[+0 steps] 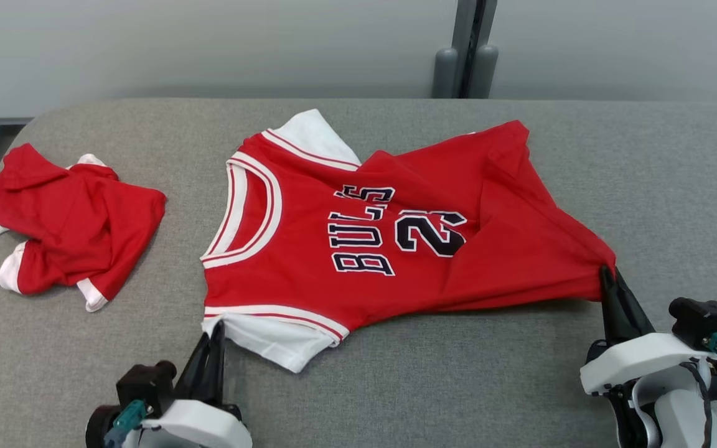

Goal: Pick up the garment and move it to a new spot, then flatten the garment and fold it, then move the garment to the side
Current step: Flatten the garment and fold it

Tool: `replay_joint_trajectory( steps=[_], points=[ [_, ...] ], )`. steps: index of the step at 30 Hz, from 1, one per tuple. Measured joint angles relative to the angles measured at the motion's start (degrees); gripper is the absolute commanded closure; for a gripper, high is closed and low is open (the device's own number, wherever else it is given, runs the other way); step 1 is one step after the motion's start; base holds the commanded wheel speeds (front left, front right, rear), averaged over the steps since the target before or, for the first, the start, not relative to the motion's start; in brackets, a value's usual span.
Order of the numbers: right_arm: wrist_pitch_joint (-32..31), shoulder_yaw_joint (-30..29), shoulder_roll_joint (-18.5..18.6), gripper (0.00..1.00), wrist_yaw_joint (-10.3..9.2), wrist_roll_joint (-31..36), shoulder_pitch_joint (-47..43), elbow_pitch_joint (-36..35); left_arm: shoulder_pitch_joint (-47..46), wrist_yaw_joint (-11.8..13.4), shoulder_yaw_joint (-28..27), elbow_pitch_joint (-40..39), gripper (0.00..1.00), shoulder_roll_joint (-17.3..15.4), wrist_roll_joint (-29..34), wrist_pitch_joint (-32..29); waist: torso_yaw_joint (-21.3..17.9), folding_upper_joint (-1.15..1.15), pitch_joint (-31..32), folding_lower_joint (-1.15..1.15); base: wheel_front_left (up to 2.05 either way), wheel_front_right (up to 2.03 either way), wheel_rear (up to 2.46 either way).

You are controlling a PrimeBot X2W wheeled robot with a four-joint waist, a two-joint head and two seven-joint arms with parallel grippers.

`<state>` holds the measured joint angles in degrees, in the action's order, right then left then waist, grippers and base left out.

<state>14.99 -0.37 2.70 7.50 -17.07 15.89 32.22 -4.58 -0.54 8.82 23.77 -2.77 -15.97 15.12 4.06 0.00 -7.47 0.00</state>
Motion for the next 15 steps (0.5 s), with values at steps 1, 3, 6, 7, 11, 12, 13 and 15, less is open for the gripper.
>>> replay_joint_trajectory(
  steps=[1,3,6,7,11,12,13,15],
  points=[
    [0.0,-0.1,0.0,1.0,-0.01,-0.3,0.0,-0.6,-0.6,-0.3,-0.1,-0.7,1.0,0.0,0.0,0.0,-0.2,0.0,0.6,0.0,0.0,0.0,0.0],
    [0.0,-0.2,0.0,1.0,0.0,-0.1,0.0,-2.4,-1.9,-0.5,-0.8,-1.9,1.0,0.0,0.2,0.0,-0.6,0.0,2.0,0.0,0.0,0.0,0.0],
    [0.0,-0.5,0.0,1.0,0.0,0.2,0.4,-5.2,-4.6,-1.5,-2.2,-4.0,1.0,-0.5,0.5,0.0,-1.3,0.0,4.2,0.0,0.0,0.0,0.0],
    [0.0,-0.5,0.0,1.0,0.0,0.2,0.4,-5.2,-4.6,-1.5,-2.2,-4.0,1.0,-0.5,0.5,0.0,-1.3,0.0,4.2,0.0,0.0,0.0,0.0],
    [0.0,0.6,1.5,1.0,-0.01,0.2,3.4,-9.1,-9.7,-2.4,-4.2,-6.4,1.0,-2.7,0.3,0.0,-2.5,0.0,6.9,0.0,0.0,0.0,0.0],
    [0.0,1.0,1.9,1.0,-0.01,0.2,4.5,-10.1,-11.1,-2.4,-4.6,-7.2,1.0,-3.6,0.3,-0.1,-2.9,0.0,7.4,0.0,0.0,0.0,0.0],
    [0.0,1.4,2.5,1.0,0.0,0.0,5.8,-11.1,-12.7,-2.4,-5.0,-8.2,1.0,-4.4,0.3,-0.7,-3.3,0.0,7.7,0.0,0.0,0.0,0.0],
    [0.0,1.5,3.7,1.0,0.0,-0.7,8.7,-13.1,-16.3,-2.4,-5.6,-11.1,1.0,-6.0,0.5,-1.9,-4.0,0.0,8.4,0.0,0.0,0.0,0.0]
  ],
)
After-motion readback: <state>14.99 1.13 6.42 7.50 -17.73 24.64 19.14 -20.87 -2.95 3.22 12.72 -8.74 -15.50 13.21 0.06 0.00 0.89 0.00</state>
